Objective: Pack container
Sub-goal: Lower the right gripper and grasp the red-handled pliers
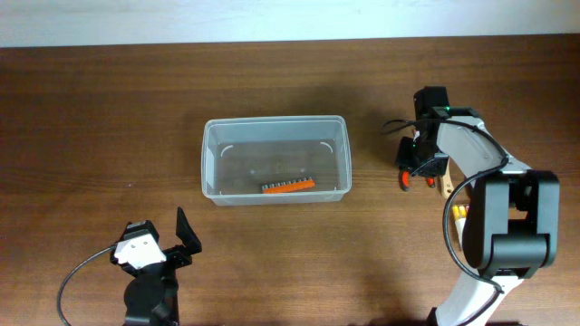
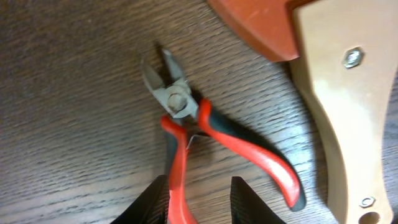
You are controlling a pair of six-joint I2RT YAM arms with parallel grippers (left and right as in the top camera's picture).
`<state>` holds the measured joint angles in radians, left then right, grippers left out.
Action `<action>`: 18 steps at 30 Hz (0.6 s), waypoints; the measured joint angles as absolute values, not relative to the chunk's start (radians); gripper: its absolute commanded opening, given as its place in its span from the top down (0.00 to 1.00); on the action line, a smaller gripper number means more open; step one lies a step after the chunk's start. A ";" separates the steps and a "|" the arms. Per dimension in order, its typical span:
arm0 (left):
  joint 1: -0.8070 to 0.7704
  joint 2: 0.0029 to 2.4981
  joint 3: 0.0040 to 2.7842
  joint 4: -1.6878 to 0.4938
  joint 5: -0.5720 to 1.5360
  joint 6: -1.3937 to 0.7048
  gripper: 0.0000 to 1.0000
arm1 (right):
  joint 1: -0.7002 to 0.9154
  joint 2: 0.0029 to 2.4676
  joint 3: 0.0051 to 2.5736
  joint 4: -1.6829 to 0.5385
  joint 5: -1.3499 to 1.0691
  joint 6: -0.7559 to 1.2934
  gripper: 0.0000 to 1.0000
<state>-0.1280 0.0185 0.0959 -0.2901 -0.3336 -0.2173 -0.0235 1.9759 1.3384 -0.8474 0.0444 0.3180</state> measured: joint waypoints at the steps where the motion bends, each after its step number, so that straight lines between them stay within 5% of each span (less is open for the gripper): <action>1: -0.128 0.019 0.096 -0.290 -0.334 -0.217 0.01 | -0.025 1.976 1.338 -0.847 0.045 0.318 0.68; 18: -0.128 0.019 0.096 -0.290 -0.334 -0.217 0.01 | -0.025 1.976 1.338 -0.829 0.037 0.318 0.68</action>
<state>-0.1280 0.0185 0.0959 -0.2901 -0.3336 -0.2173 -0.0246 1.9759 1.3384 -0.8291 0.0368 0.3180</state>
